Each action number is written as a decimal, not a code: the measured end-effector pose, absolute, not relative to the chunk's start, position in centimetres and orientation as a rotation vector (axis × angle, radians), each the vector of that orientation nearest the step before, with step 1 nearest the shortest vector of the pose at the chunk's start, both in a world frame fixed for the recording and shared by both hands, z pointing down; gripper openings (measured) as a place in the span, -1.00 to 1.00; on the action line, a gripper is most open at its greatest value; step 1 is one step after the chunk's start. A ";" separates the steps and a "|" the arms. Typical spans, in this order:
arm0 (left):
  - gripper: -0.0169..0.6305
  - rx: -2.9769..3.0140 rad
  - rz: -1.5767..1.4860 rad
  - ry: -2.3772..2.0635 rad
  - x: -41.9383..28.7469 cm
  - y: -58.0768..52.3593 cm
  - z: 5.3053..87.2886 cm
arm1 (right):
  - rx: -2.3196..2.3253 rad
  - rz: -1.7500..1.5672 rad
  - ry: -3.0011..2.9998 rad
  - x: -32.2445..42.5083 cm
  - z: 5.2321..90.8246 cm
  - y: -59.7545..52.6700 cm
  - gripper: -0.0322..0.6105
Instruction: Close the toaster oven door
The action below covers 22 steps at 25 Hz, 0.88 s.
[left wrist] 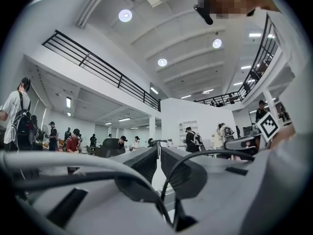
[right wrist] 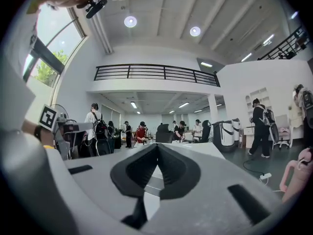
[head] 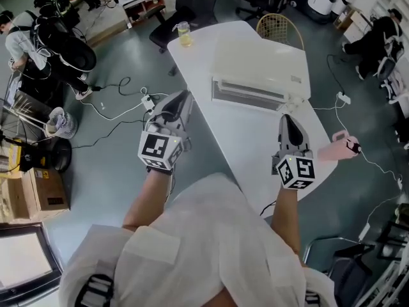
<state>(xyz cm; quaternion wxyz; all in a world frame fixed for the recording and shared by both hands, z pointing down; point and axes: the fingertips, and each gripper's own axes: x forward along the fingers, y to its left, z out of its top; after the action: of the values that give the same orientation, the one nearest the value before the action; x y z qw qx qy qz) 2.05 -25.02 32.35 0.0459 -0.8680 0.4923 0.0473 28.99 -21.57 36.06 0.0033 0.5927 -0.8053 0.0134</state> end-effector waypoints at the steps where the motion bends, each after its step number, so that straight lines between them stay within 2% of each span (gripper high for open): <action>1: -0.87 -2.650 0.148 1.505 2.2 -24.8 32.2 | 1.864 0.047 -2.536 29.2 35.8 -20.9 -0.89; 22: -0.87 -2.619 0.172 1.507 6.8 -17.8 31.4 | 1.900 -0.059 -2.505 34.1 33.3 -13.4 -0.89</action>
<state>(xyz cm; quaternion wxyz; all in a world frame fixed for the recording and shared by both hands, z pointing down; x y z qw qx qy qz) 6.82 -17.82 31.41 0.0572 -0.8639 0.4972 0.0567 34.08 -13.44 33.31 -0.0013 0.6041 -0.7967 -0.0187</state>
